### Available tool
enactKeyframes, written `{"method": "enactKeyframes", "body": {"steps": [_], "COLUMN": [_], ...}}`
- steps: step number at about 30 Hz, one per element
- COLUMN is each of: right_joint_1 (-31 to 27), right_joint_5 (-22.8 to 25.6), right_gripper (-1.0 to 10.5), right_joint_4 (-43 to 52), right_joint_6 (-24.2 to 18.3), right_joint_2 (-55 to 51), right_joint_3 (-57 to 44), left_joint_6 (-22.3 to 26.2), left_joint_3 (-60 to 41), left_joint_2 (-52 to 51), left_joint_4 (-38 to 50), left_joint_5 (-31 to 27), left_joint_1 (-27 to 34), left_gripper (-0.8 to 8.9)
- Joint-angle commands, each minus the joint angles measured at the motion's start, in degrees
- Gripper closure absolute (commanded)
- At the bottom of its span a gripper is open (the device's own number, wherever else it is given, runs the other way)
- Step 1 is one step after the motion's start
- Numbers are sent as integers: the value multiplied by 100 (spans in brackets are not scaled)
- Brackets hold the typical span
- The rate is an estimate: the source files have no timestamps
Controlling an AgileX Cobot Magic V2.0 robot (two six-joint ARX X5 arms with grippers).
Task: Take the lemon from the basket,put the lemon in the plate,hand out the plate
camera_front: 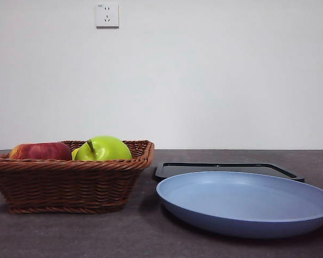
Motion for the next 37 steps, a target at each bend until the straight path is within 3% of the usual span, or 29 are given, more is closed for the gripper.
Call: {"method": "enactKeyframes", "body": {"steps": [1, 7, 13, 18, 26, 30, 37], "right_joint_1": [-11, -11, -11, -11, -11, -11, -11], "right_joint_5": [-22, -361, -494, -678, -785, -848, -1451], "right_gripper": [943, 943, 943, 943, 943, 943, 943], "right_joint_4": [164, 90, -649, -1119, -1572, -1996, -3180], "right_joint_6": [782, 809, 824, 525, -120, -535, -1220], "right_joint_2": [-9, 42, 549, 1296, 2647, 3305, 4474], "right_joint_3": [-15, 144, 859, 1606, 2706, 3220, 4061], "left_joint_6": [-741, -1427, -1401, -1349, -476, -407, 343], "left_joint_3": [-59, -7, 535, 1259, 2514, 3130, 4214], "left_joint_2": [-20, -15, 341, 1209, 2828, 3519, 4601], "left_joint_4": [92, 76, -170, -214, -221, -588, -2081], "left_joint_5": [424, 651, 621, 660, 1700, 1720, 1733], "left_joint_1": [13, 13, 13, 13, -2, -4, -195], "left_gripper": [805, 807, 807, 807, 807, 807, 807]}}
